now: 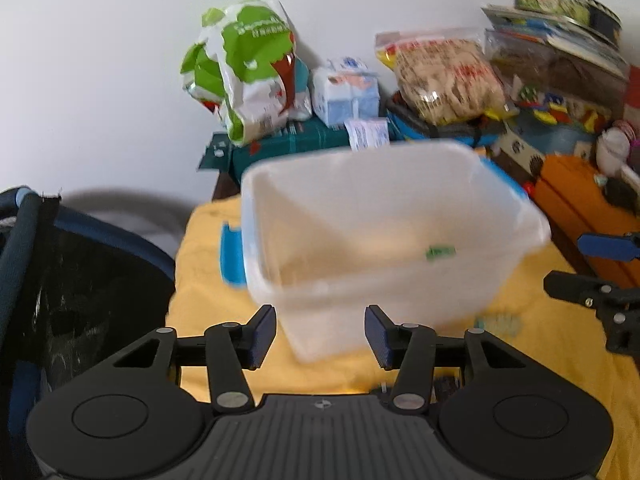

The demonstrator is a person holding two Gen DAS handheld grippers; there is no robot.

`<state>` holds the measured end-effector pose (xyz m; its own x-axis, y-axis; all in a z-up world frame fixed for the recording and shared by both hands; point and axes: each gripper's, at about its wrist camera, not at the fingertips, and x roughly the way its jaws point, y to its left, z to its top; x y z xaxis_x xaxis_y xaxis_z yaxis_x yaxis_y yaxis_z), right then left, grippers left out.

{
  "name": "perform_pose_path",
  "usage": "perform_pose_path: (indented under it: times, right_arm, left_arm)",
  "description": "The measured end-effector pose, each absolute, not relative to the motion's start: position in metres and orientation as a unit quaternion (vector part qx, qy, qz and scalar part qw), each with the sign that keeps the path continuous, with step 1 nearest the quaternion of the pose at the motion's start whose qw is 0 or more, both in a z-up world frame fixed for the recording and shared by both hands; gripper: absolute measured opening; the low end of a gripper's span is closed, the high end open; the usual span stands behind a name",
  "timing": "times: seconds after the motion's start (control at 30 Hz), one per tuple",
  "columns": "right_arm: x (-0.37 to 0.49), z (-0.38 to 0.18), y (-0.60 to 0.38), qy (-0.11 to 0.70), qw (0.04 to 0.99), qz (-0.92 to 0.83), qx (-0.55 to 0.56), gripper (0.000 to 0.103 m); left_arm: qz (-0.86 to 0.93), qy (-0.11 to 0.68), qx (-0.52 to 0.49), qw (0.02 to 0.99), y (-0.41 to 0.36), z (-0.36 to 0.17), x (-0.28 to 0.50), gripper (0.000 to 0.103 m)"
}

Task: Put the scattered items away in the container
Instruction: 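Move the left tool back to the red Lego brick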

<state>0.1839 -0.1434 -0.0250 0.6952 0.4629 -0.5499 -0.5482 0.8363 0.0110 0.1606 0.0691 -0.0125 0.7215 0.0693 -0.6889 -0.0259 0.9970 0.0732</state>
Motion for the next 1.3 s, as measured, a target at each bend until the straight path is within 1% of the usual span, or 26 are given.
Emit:
perform_pose_path:
  times: [0.13,0.23,0.43,0.63,0.83,0.9,0.97,1.0,1.03,1.07,1.13,1.2,1.3]
  right_arm:
    - [0.174,-0.054,-0.158,0.307,0.911,0.263,-0.081,0.070]
    - [0.165,-0.070,-0.165,0.330,0.905,0.259,-0.075,0.070]
    - [0.120,-0.096,-0.160,0.347,0.888,0.287,-0.095,0.070]
    - [0.092,-0.114,-0.151,0.363,0.875,0.304,-0.107,0.070]
    - [0.070,-0.120,-0.151,0.353,0.880,0.294,-0.118,0.070]
    - [0.063,-0.123,-0.152,0.351,0.882,0.289,-0.123,0.068]
    - [0.057,-0.126,-0.155,0.351,0.883,0.286,-0.123,0.061]
    - [0.053,-0.127,-0.156,0.350,0.883,0.287,-0.123,0.060]
    - [0.051,-0.128,-0.156,0.350,0.882,0.289,-0.122,0.060]
    - [0.049,-0.129,-0.156,0.350,0.882,0.291,-0.121,0.059]
    - [0.046,-0.131,-0.156,0.348,0.883,0.292,-0.119,0.059]
    - [0.044,-0.132,-0.156,0.349,0.882,0.296,-0.115,0.055]
    - [0.039,-0.132,-0.153,0.347,0.881,0.303,-0.109,0.051]
  left_arm:
    - [0.024,0.385,0.057,0.921,0.061,-0.039,0.143,0.053]
    - [0.017,0.400,0.051,0.915,0.060,-0.054,0.136,0.053]
    - [0.005,0.422,0.044,0.905,0.047,-0.081,0.121,0.053]
    - [-0.006,0.428,0.050,0.902,0.032,-0.095,0.109,0.053]
    - [-0.021,0.429,0.048,0.902,0.013,-0.099,0.103,0.053]
    - [-0.028,0.426,0.052,0.903,0.006,-0.100,0.102,0.053]
    - [-0.029,0.423,0.053,0.904,-0.001,-0.102,0.103,0.053]
    - [-0.033,0.424,0.051,0.903,-0.003,-0.103,0.104,0.053]
    - [-0.036,0.427,0.049,0.902,-0.004,-0.106,0.106,0.049]
    - [-0.037,0.429,0.047,0.901,-0.006,-0.108,0.107,0.047]
    - [-0.037,0.428,0.045,0.902,-0.008,-0.111,0.109,0.047]
    - [-0.038,0.426,0.042,0.903,-0.011,-0.112,0.112,0.047]
    - [-0.035,0.426,0.041,0.903,-0.014,-0.111,0.116,0.047]
